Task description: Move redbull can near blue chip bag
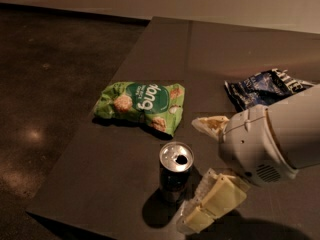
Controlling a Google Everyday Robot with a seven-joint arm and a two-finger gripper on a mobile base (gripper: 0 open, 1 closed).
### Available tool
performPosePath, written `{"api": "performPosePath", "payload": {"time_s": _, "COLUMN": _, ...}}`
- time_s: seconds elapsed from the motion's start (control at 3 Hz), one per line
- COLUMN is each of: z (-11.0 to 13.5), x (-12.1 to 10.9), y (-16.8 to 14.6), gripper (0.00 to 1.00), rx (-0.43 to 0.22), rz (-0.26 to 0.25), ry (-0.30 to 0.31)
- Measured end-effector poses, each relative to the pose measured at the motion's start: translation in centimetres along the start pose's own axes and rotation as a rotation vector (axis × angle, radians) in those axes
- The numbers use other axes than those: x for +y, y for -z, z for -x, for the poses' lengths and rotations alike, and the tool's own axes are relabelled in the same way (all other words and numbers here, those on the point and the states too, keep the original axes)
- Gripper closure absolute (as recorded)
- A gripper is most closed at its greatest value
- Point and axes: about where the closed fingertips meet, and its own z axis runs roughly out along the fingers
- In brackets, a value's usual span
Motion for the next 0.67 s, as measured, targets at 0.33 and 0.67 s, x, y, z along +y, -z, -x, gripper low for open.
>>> {"api": "performPosePath", "payload": {"time_s": 0.33, "z": 0.97, "x": 0.38, "y": -1.15, "gripper": 0.00, "rx": -0.016, "rz": 0.013, "ry": 0.004}}
{"api": "performPosePath", "payload": {"time_s": 0.67, "z": 1.80, "x": 0.60, "y": -2.09, "gripper": 0.11, "rx": -0.024, "rz": 0.029, "ry": 0.008}}
